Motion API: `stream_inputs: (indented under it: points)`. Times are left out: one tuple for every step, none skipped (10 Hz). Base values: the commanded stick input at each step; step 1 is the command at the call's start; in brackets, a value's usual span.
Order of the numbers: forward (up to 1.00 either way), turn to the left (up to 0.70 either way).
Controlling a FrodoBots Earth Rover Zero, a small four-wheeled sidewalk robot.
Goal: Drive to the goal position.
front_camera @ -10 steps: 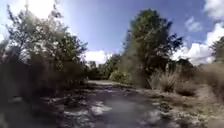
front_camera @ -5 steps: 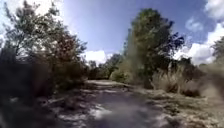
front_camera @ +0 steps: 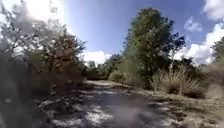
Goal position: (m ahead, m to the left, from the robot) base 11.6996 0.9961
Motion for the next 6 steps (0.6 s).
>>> stream_inputs:
  points:
    - [0.3,0.0]
    - [0.3,0.0]
    - [0.3,0.0]
    - [0.3,0.0]
    - [0.3,0.0]
    - [0.3,0.0]
